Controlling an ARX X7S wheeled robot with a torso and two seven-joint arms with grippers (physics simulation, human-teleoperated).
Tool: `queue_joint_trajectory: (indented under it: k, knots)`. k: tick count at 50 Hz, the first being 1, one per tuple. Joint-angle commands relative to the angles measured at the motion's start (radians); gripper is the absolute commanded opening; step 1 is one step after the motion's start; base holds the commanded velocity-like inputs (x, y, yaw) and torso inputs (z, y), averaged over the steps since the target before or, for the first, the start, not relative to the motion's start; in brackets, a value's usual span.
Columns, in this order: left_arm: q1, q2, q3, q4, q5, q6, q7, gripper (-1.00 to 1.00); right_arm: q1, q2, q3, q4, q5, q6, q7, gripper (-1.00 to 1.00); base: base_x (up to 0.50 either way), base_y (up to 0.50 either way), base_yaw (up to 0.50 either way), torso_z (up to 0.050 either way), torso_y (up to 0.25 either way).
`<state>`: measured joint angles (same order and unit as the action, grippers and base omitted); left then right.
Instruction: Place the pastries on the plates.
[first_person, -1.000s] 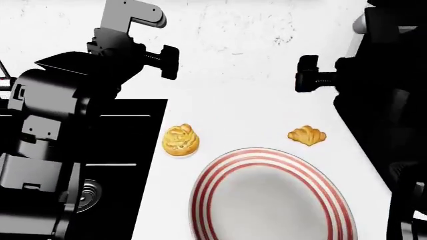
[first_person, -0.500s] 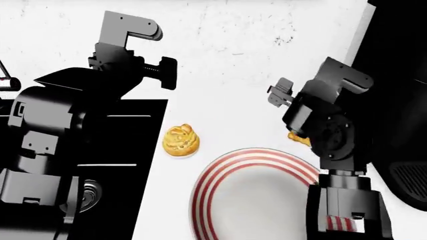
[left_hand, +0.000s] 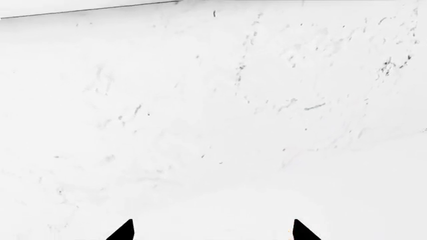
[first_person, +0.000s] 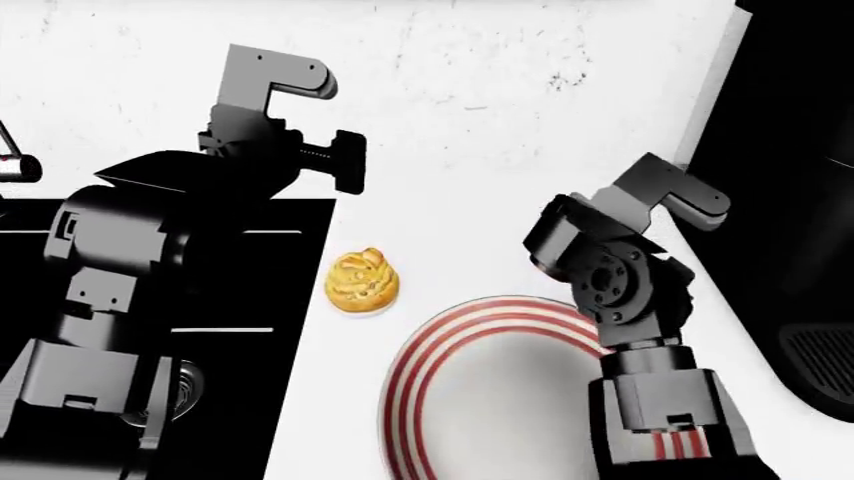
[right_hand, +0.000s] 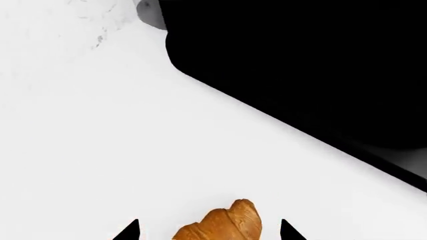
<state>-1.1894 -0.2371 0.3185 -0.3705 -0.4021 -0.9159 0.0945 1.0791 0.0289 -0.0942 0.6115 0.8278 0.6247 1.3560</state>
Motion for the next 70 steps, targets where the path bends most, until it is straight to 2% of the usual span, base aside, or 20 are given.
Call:
queue_joint_trajectory:
  k: [1,7,8,13,17,21,23,24,26,27,30,31,34,40,42,47,55,56,67,70]
  knots:
    - [0.012,0.045,0.022,-0.064,0.010,0.045,-0.005,1.00,0.002,0.005,-0.029,0.266,-0.007,-0.145,-0.026,1.00,0.00,0.00,0.00,0.000,0.000]
    - [0.017,0.035,0.021,-0.065,0.004,0.046,0.004,1.00,-0.007,-0.013,-0.027,0.299,0.026,-0.134,-0.048,1.00,0.00,0.00,0.00,0.000,0.000]
    - [0.013,0.032,0.022,-0.066,0.004,0.045,0.006,1.00,-0.022,-0.009,-0.023,0.268,0.030,-0.134,-0.009,-1.00,0.00,0.00,0.00,0.000,0.000]
    - [-0.005,0.036,0.028,-0.083,0.006,0.051,0.012,1.00,0.059,0.003,-0.062,0.182,0.051,-0.030,0.023,-1.00,0.00,0.00,0.00,0.000,0.000]
    - [-0.013,0.048,0.034,-0.096,0.008,0.057,0.010,1.00,0.070,0.017,-0.090,-0.065,0.125,0.138,0.093,-1.00,0.00,0.00,0.00,0.000,0.000]
    - [-0.010,0.048,0.037,-0.088,0.004,0.051,0.010,1.00,0.172,0.061,-0.103,-0.097,0.219,0.311,0.020,-1.00,0.00,0.00,0.00,0.000,0.000]
    - [-0.013,0.055,0.028,-0.068,-0.007,0.033,0.002,1.00,0.186,0.088,-0.052,-0.208,0.380,0.479,0.023,-1.00,0.00,0.00,0.00,0.000,0.000]
    - [-0.011,0.048,0.033,-0.069,-0.004,0.028,0.003,1.00,0.151,0.117,-0.010,-0.317,0.530,0.629,0.156,-1.00,0.00,0.00,0.00,0.000,0.000]
    - [-0.017,0.056,0.026,-0.064,-0.009,0.019,-0.009,1.00,0.180,0.069,0.183,-0.381,0.560,0.929,0.215,-1.00,0.00,0.00,0.00,0.000,0.000]
    - [-0.014,0.053,0.034,-0.055,-0.012,0.007,-0.002,1.00,0.166,0.112,0.138,-0.411,0.701,0.945,0.215,-1.00,0.00,0.00,0.00,0.000,0.000]
    - [-0.013,0.055,0.036,-0.073,-0.009,0.026,0.003,1.00,0.437,0.562,-0.312,-0.649,1.151,0.495,0.214,-1.00,0.00,0.00,0.00,0.000,0.000]
    - [-0.014,0.061,0.037,-0.080,-0.008,0.030,0.001,1.00,0.454,0.600,-0.462,-0.690,1.301,0.345,0.212,-1.00,0.00,0.00,0.00,0.000,0.000]
    - [-0.022,0.064,0.046,-0.110,-0.006,0.049,0.019,1.00,0.407,0.653,-0.884,-0.918,1.674,0.282,0.209,-1.00,0.00,0.00,0.00,0.000,0.000]
    - [-0.023,0.066,0.054,-0.066,-0.015,0.015,0.009,1.00,0.214,0.736,-1.065,-1.338,1.630,-0.045,0.211,-1.00,0.00,0.00,0.00,0.000,0.000]
    - [-0.011,0.064,0.049,-0.043,-0.021,0.001,-0.001,1.00,0.295,0.801,-1.208,-1.428,1.598,-0.136,0.213,-1.00,0.00,0.00,0.00,0.000,0.000]
    - [-0.012,0.072,0.047,-0.057,-0.025,0.021,0.004,1.00,0.177,0.844,-1.319,-1.559,1.488,-0.245,0.208,-1.00,0.00,0.00,0.00,0.000,0.000]
    - [0.007,0.073,0.052,-0.068,-0.026,0.034,0.003,1.00,0.047,0.901,-1.345,-1.530,1.381,-0.299,0.126,-1.00,0.00,0.00,0.00,0.000,0.000]
    - [0.003,0.074,0.051,-0.063,-0.028,0.029,0.000,1.00,0.066,0.878,-1.337,-1.538,1.394,-0.295,0.122,1.00,0.00,0.00,0.00,0.000,0.000]
    - [0.025,0.077,0.041,-0.031,-0.051,-0.021,-0.027,1.00,0.400,0.875,-1.185,-1.489,1.516,-0.211,0.137,1.00,0.00,0.00,0.00,0.000,0.000]
    - [0.121,0.035,-0.010,0.239,-0.131,-0.211,-0.106,1.00,0.502,0.916,-1.149,-1.445,1.534,-0.150,0.140,1.00,0.00,0.00,0.00,0.000,0.000]
